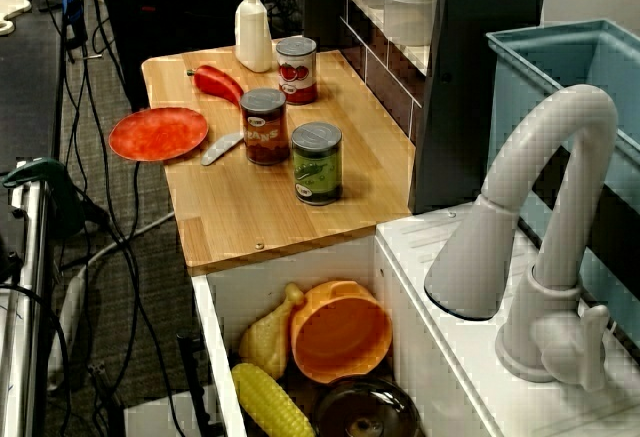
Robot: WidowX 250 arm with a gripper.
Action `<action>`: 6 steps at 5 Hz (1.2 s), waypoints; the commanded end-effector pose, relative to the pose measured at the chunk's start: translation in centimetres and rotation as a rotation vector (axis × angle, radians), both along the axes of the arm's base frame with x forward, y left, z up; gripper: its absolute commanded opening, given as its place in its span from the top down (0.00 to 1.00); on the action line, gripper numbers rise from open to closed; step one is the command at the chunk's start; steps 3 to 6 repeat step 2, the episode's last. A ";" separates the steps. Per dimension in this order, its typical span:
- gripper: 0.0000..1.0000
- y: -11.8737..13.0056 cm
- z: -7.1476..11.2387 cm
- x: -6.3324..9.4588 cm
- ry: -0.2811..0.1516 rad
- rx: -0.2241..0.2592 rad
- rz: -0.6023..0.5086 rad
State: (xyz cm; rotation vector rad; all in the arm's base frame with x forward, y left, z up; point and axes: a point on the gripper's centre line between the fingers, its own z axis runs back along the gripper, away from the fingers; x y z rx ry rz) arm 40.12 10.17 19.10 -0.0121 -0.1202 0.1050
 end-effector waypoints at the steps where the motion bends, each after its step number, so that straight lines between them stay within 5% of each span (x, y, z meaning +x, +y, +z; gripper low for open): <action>1: 1.00 0.2 1.8 0.5 -0.048 0.009 0.002; 6: 1.00 0.4 1.7 0.9 -0.049 0.009 0.009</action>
